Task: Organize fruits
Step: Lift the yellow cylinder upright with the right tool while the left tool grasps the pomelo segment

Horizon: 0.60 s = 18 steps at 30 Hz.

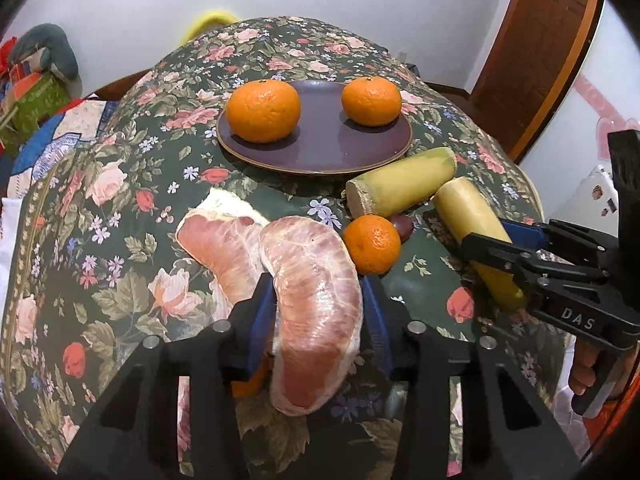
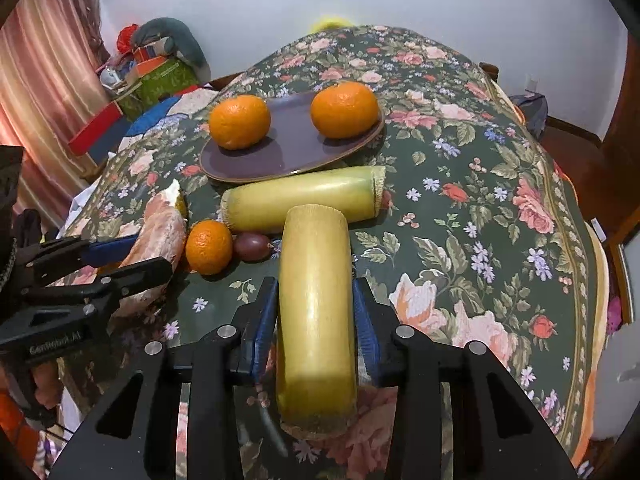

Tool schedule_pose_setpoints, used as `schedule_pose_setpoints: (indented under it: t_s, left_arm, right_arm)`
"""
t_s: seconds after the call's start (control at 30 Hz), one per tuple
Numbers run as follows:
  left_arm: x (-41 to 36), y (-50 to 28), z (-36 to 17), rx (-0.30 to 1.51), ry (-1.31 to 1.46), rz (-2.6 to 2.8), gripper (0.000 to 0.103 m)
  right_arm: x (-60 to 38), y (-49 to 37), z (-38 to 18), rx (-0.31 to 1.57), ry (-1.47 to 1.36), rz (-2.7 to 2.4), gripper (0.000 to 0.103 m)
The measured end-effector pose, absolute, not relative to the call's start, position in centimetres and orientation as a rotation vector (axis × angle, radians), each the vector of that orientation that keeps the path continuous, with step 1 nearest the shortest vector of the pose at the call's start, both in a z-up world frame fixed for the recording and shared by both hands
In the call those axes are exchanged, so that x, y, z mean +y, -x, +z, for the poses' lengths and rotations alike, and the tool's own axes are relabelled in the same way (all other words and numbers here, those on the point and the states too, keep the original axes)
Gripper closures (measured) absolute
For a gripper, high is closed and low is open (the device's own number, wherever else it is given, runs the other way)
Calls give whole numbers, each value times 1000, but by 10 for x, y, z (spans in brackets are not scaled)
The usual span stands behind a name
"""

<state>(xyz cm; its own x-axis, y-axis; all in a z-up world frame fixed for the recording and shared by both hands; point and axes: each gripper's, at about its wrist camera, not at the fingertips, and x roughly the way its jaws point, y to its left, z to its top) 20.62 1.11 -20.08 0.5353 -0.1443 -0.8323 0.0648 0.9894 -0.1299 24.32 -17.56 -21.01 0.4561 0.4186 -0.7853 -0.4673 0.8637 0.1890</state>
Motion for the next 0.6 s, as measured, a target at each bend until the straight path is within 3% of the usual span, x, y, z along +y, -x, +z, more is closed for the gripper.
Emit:
schedule_pose_setpoints:
  t_s: [0.6]
  left_arm:
    - [23,-190,-145,839,127,-68,61]
  right_arm:
    - [-182,-238,-158,813,23,553,69]
